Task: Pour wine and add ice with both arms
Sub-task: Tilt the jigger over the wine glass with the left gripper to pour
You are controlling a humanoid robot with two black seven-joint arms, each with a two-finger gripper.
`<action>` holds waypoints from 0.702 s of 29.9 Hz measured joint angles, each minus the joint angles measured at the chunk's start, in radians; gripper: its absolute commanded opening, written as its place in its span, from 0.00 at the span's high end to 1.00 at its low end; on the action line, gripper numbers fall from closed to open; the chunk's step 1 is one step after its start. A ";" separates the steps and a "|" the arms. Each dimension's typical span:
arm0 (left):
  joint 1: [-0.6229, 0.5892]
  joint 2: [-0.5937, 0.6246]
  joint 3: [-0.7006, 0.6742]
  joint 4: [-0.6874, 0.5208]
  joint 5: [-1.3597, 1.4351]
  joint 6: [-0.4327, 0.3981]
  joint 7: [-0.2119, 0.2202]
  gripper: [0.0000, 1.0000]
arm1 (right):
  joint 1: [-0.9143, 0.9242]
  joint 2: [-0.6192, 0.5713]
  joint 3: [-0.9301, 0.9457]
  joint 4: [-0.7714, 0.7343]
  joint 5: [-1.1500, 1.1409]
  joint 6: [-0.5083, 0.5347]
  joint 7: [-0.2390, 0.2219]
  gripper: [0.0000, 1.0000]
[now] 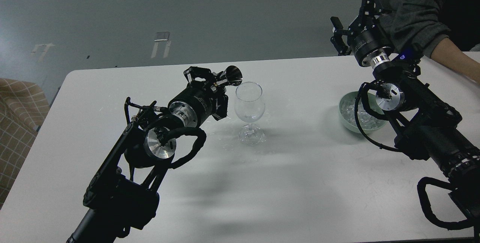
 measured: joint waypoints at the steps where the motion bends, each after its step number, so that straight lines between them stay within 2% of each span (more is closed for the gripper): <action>1: -0.001 0.000 0.002 0.000 0.010 0.000 0.000 1.00 | 0.000 0.000 0.000 0.000 0.000 0.000 0.000 0.00; 13: -0.013 0.000 0.019 0.008 0.065 0.000 -0.001 1.00 | 0.000 0.000 0.000 0.000 -0.001 -0.001 0.000 0.00; 21: -0.030 0.000 0.035 0.008 0.094 0.000 0.017 1.00 | 0.000 -0.001 0.000 0.000 -0.001 -0.001 0.000 0.00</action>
